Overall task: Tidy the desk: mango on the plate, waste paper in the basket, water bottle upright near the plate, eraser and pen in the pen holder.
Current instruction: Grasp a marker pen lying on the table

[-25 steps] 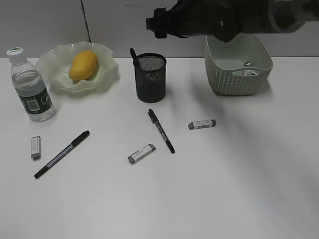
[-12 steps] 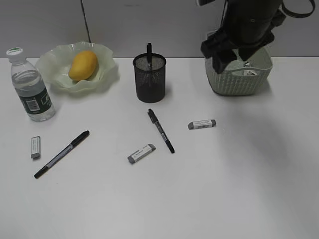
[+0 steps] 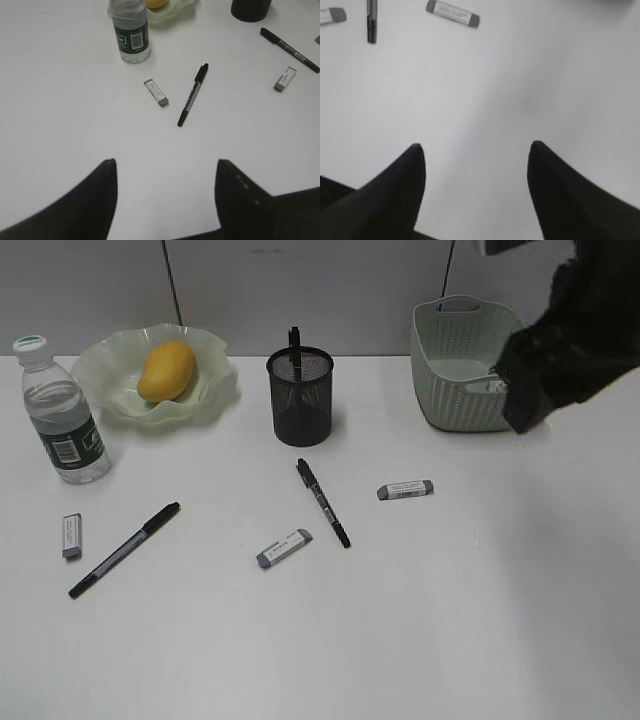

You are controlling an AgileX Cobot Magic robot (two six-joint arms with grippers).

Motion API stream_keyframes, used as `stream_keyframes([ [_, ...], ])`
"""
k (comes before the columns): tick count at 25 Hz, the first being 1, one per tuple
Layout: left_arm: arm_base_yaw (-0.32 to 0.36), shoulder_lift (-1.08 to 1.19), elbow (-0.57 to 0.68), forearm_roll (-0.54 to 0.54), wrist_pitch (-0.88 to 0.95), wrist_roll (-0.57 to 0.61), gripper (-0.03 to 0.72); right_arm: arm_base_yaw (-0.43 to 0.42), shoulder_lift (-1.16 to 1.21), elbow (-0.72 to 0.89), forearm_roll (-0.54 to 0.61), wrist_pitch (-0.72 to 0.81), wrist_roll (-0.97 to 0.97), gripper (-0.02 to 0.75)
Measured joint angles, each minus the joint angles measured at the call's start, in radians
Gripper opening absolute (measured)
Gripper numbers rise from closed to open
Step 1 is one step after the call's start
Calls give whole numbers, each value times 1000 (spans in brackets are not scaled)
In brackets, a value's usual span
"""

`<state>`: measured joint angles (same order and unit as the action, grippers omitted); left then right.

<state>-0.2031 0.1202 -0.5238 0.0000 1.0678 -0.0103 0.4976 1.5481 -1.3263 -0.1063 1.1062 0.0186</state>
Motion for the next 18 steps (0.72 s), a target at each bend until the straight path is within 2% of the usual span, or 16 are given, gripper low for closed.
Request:
stream_keyframes([
  [9, 0, 0, 0, 0, 0, 0, 466, 0, -410, 373, 45, -61, -1, 508],
  [18, 0, 0, 0, 0, 0, 0, 466, 0, -828, 593, 114, -111, -1, 508],
])
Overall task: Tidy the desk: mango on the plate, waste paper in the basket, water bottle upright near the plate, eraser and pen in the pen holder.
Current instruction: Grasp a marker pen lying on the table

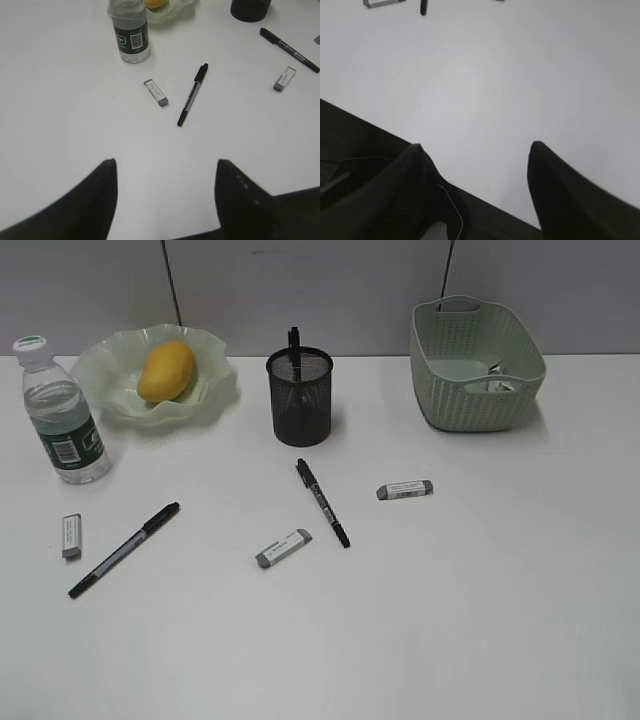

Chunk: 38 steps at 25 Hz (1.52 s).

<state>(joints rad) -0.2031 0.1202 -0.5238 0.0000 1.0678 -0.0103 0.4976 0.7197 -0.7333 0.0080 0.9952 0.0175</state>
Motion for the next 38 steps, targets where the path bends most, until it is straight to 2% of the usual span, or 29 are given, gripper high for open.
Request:
stream_keyframes([
  [10, 0, 48, -3, 0, -5, 0, 466, 0, -384, 133, 9, -4, 1, 508],
  [15, 0, 161, -42, 0, -121, 52, 466, 0, -424, 170, 7, 28, 1, 508],
  [20, 0, 366, -88, -24, -257, 98, 466, 0, -425, 174, 5, 31, 1, 508],
  [25, 0, 630, -187, -43, -285, 112, 466, 0, -425, 174, 5, 32, 1, 508],
  [32, -4, 988, -372, -155, -296, 225, 475, 0, -425, 174, -8, 32, 1, 508],
  [38, -82, 1237, -512, -149, -286, 244, 505, 0, -425, 174, -8, 32, 1, 508],
])
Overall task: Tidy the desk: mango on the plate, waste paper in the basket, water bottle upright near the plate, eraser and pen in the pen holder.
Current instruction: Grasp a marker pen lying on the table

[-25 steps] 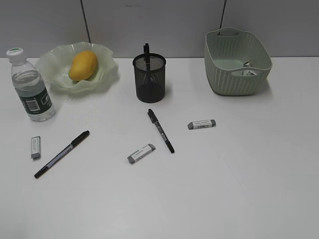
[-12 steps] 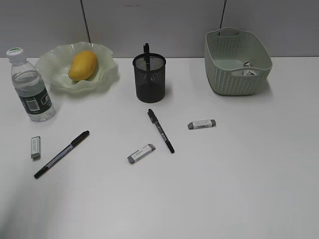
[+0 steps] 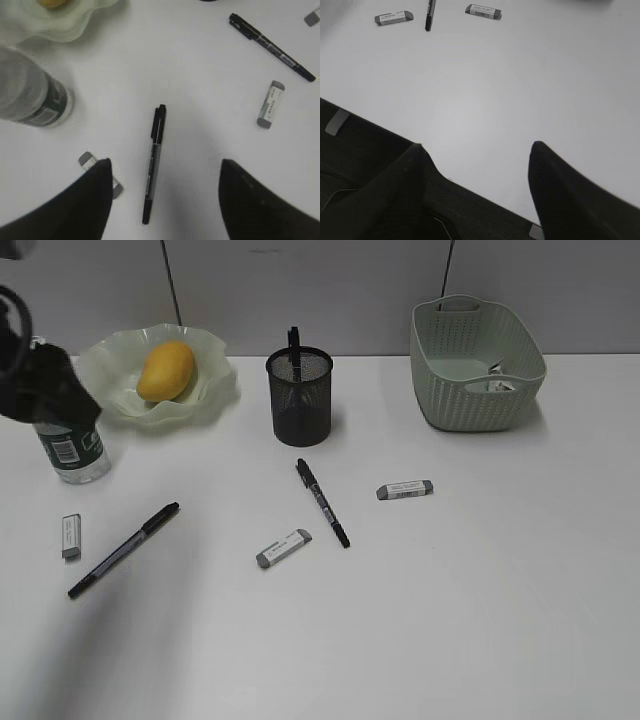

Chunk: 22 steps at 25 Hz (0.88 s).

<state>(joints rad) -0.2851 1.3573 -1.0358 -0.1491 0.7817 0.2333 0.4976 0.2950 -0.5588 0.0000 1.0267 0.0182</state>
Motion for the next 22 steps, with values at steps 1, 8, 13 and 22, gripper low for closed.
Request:
stream_keyframes([
  [1, -15, 32, -24, 3, 2, 1, 507, 0, 0, 0, 0, 0, 0, 508],
  [8, -56, 307, -164, 10, 98, 4, 508, 0, 0, 0, 11, 0, 0, 508],
  [13, -56, 452, -213, 56, 123, 4, 508, 0, 0, 0, 10, 0, 0, 507],
  [22, -57, 630, -325, 82, 159, -31, 508, 0, 0, 0, 0, 0, 0, 507],
])
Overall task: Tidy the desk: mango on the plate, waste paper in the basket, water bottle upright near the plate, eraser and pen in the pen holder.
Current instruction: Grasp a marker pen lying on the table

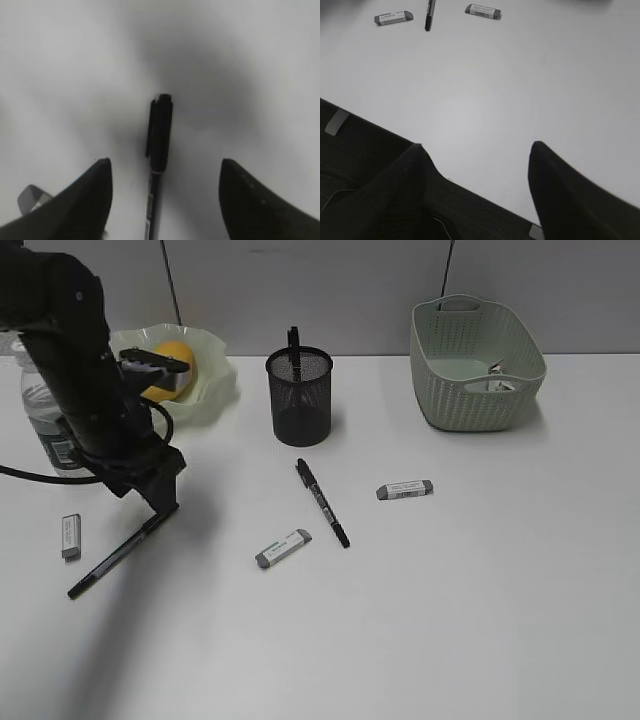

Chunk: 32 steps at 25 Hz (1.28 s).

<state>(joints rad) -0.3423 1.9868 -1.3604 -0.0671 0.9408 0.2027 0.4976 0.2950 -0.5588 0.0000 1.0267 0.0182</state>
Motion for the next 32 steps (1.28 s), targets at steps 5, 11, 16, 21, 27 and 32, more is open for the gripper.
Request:
stream_keyframes([
  [5, -18, 56, -42, 32, 22, -37, 505, 0, 0, 0, 0, 0, 0, 507],
  [11, -37, 93, -47, 80, 17, -67, 486, 0, 0, 0, 0, 0, 0, 507],
  [16, -37, 135, -47, 87, 3, -72, 454, 0, 0, 0, 10, 0, 0, 507],
  [21, -37, 141, -48, 91, -4, -75, 426, 0, 0, 0, 0, -1, 0, 507],
  [27, -37, 141, -48, 104, -14, -76, 290, 0, 0, 0, 0, -1, 0, 507],
  [32, -37, 141, -48, 116, -27, -101, 227, 0, 0, 0, 0, -1, 0, 507],
])
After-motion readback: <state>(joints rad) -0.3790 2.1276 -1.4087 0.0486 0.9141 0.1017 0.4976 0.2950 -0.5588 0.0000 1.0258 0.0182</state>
